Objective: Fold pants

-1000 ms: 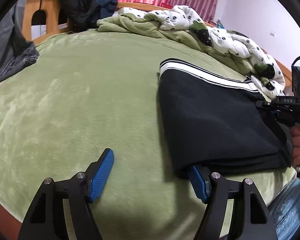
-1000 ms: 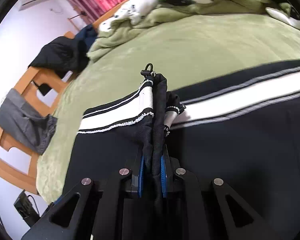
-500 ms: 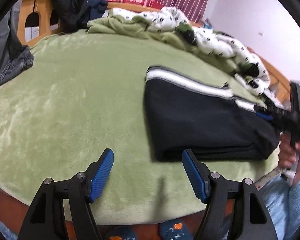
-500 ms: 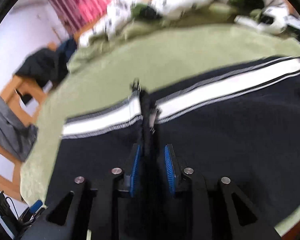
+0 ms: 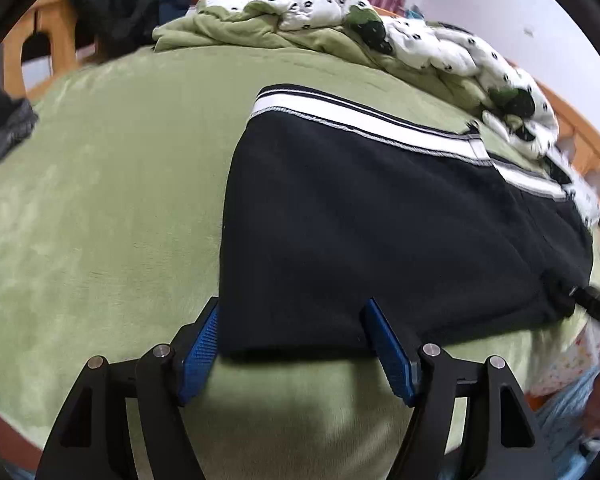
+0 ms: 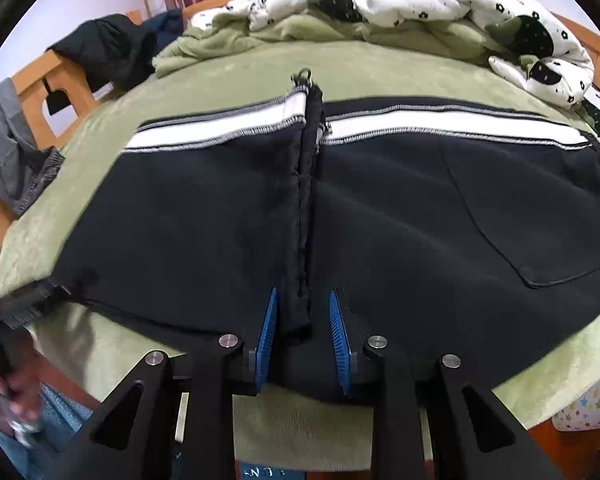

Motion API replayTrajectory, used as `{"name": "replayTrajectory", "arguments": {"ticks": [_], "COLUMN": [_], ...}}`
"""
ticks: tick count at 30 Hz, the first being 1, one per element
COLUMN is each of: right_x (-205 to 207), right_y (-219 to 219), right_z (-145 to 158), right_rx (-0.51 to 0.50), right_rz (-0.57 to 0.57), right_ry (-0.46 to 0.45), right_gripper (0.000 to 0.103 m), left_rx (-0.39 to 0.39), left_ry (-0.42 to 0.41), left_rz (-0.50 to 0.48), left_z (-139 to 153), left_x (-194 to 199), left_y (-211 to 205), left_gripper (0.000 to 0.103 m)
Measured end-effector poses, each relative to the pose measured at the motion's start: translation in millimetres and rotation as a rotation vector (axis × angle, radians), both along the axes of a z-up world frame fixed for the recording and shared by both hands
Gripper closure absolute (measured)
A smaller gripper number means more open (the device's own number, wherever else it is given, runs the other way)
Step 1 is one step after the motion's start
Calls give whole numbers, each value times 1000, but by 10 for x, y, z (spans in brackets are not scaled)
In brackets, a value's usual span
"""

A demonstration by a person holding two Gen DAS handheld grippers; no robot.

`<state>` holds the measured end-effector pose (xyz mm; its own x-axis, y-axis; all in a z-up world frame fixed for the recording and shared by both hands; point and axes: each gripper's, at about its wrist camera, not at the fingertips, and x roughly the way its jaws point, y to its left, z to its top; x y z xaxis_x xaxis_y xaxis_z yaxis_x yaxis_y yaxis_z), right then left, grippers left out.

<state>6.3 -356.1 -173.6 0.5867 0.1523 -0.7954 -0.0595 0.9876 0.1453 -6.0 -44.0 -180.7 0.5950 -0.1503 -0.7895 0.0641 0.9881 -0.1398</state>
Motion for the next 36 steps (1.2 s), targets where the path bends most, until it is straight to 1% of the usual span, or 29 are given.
{"name": "replayTrajectory", "arguments": {"ticks": [1, 2, 4, 5, 6, 7, 8, 9, 11, 13, 14, 16, 18, 19, 20, 21, 23, 24, 25, 26, 28, 30, 31, 33, 36], "right_x": [-49, -162, -318, -372, -443, -503, -575, -632, -680, -697, -715, -696, -702, -690, -654, -600, -505, -445, -412, -313, -194, -85, 3, 136, 367], "right_y": [-30, -120, -283, -357, -507, -625, -783, -926, -1152, -1376, -1500, -1632, -1775, -1832, -1900, -1982, -2102, -2189, -2252, -2386, -2562, -2686, -2759, -2859, -2968], "right_z": [37, 105, 258, 305, 385, 444, 501, 525, 546, 501, 446, 351, 181, 118, 40, -60, -180, -254, -307, -376, -433, -439, -443, -461, -478], "right_rx": [12, 21, 24, 31, 45, 62, 85, 101, 111, 139, 175, 184, 190, 207, 238, 278, 315, 333, 350, 392, 439, 458, 471, 498, 502], "right_rz": [-11, -52, -138, -170, -224, -261, -302, -328, -366, -414, -440, -475, -541, -549, -558, -572, -593, -620, -638, -661, -691, -708, -708, -699, -661], "right_ry": [-15, -55, -125, -141, -162, -177, -185, -180, -150, -111, -89, -77, -76, -74, -68, -66, -70, -71, -71, -82, -114, -138, -149, -160, -149], "right_gripper": [78, 78, 76, 74, 72, 65, 60, 53, 52, 52, 52, 51, 51, 51, 51, 51, 51, 51, 51, 51, 51, 51, 49, 49, 49], "left_rx": [-13, -45, -103, -134, -138, -128, -121, -123, -107, -94, -98, -115, -178, -216, -232, -236, -239, -255, -278, -292, -307, -324, -345, -386, -419], "left_ry": [8, 5, -20, -40, -45, -40, -28, -12, 20, 32, 30, 51, 75, 90, 101, 109, 120, 128, 140, 148, 156, 155, 153, 169, 196], "left_rz": [0, 3, 17, 20, 26, 33, 37, 26, 16, 3, -9, -1, -7, -17, -26, -29, -25, -30, -46, -63, -109, -166, -201, -247, -275], "left_z": [64, 146, 278, 343, 362, 379, 390, 396, 389, 368, 357, 317, 274, 235, 204, 175, 101, 59, 10, -29, -98, -130, -138, -174, -202], "left_x": [-7, -15, -19, -29, -37, -30, -20, 11, 111, 239, 331, 489, 604, 673, 736, 778, 896, 955, 1009, 1057, 1155, 1243, 1288, 1400, 1586], "left_y": [24, 74, 182, 247, 274, 308, 334, 358, 356, 346, 348, 382, 470, 527, 566, 589, 662, 694, 714, 721, 675, 580, 527, 434, 302], "left_gripper": [34, 34, 34, 34, 34, 34, 34, 34, 34, 34, 34, 34, 34, 34, 34, 34, 34, 34, 34, 34, 34, 34, 34, 34, 33]}}
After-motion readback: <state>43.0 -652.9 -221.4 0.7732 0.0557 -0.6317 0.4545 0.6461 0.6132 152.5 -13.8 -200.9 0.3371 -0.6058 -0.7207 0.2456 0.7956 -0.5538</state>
